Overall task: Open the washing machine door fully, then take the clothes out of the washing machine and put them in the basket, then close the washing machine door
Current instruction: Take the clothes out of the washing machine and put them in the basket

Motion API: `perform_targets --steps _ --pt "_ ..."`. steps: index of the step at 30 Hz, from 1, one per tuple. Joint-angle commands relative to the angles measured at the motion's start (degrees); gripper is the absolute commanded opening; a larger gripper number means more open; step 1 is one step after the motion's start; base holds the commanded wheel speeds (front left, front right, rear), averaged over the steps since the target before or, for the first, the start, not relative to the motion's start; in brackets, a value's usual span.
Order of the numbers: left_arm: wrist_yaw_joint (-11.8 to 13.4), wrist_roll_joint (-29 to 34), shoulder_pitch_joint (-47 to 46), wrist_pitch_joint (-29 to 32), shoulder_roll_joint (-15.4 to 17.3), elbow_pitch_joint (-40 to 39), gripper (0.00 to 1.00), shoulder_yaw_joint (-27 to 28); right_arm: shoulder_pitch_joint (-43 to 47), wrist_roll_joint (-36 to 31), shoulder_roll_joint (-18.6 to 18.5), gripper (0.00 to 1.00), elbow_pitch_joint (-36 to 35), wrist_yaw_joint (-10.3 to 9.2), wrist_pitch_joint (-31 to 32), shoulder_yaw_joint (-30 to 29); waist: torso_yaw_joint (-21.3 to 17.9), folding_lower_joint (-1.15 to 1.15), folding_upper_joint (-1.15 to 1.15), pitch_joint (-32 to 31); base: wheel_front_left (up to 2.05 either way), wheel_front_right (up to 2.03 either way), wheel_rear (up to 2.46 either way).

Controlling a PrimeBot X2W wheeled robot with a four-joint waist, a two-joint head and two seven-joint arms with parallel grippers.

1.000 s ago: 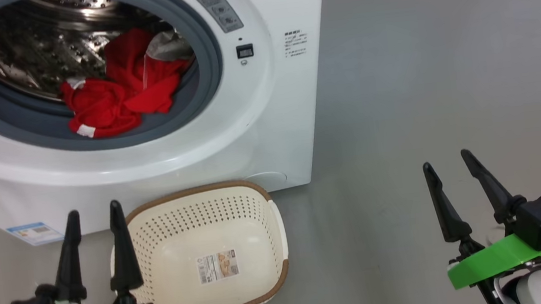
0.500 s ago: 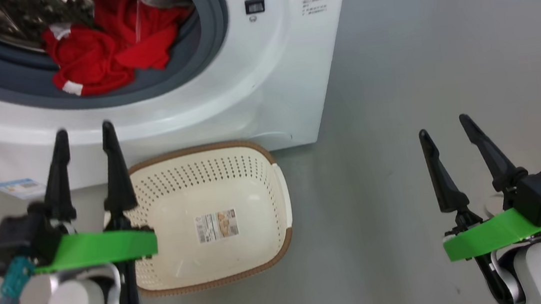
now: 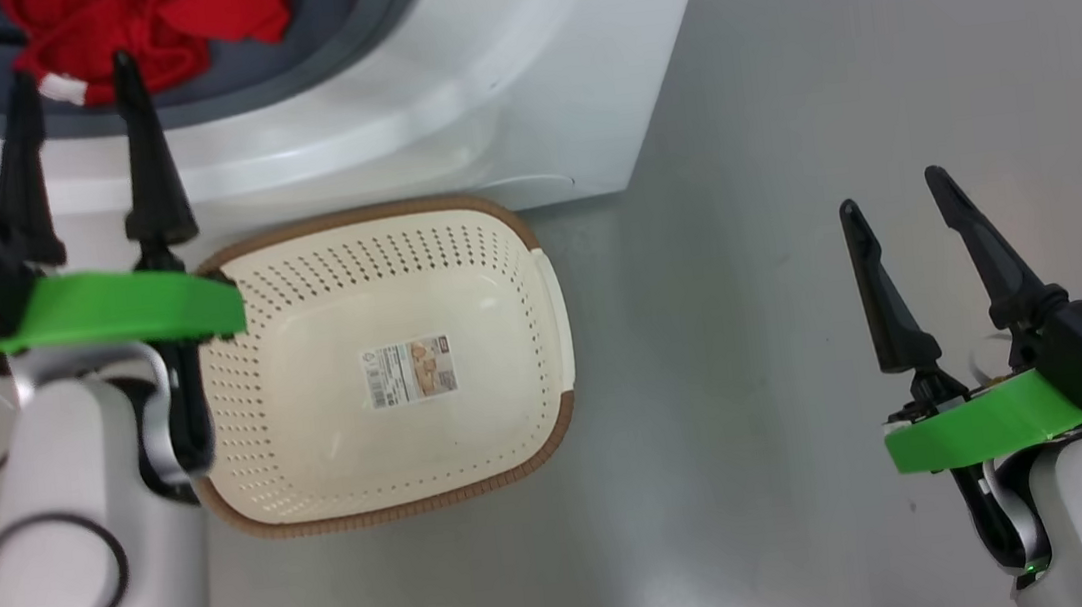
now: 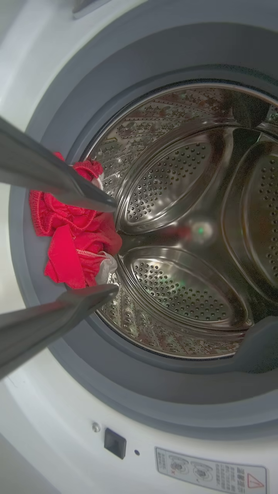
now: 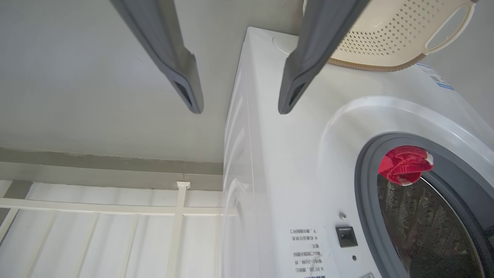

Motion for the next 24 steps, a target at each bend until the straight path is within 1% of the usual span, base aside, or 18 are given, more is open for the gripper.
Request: perform_targets --steps 1,8,12,19,23,24 --pt "-0.74 0.04 -3.41 -0.22 2.55 0.83 1.00 1.80 -0.96 -0.24 0.04 1.00 -1.73 0.28 -0.37 0.96 -1.03 0.00 0.00 2.85 0.00 0.00 0.00" --pt "-0.77 0.70 -11.15 -0.22 3.66 6.04 1.00 2.42 -1.92 0.03 0.04 1.00 -2.19 0.28 -0.37 0.47 -1.85 0.00 0.00 6.75 0.00 0.00 0.00" --pt "-0.12 1.78 -15.88 0.04 4.92 10.40 1.00 1.96 -2.58 0.01 0.04 1.00 -2.31 0.28 -0.37 0.68 -2.21 0.00 0.00 8.45 0.00 0.00 0.00" --pt "1.06 3.01 -23.32 3.44 7.18 18.19 1.00 1.04 -3.72 -0.18 0.04 1.00 -2.35 0.28 -0.37 0.99 -3.10 0.00 0.00 10.33 0.00 0.00 0.00" --pt "2.34 5.01 -26.17 5.88 8.87 22.95 1.00 -0.42 -4.05 -0.07 0.04 1.00 -2.14 0.28 -0.37 1.17 -3.79 0.00 0.00 10.66 0.00 0.00 0.00" --pt "2.34 5.01 -26.17 5.88 8.87 22.95 1.00 -0.42 -4.05 -0.07 0.04 1.00 -2.14 0.28 -0.37 1.17 -3.79 0.00 0.00 10.66 0.00 0.00 0.00"
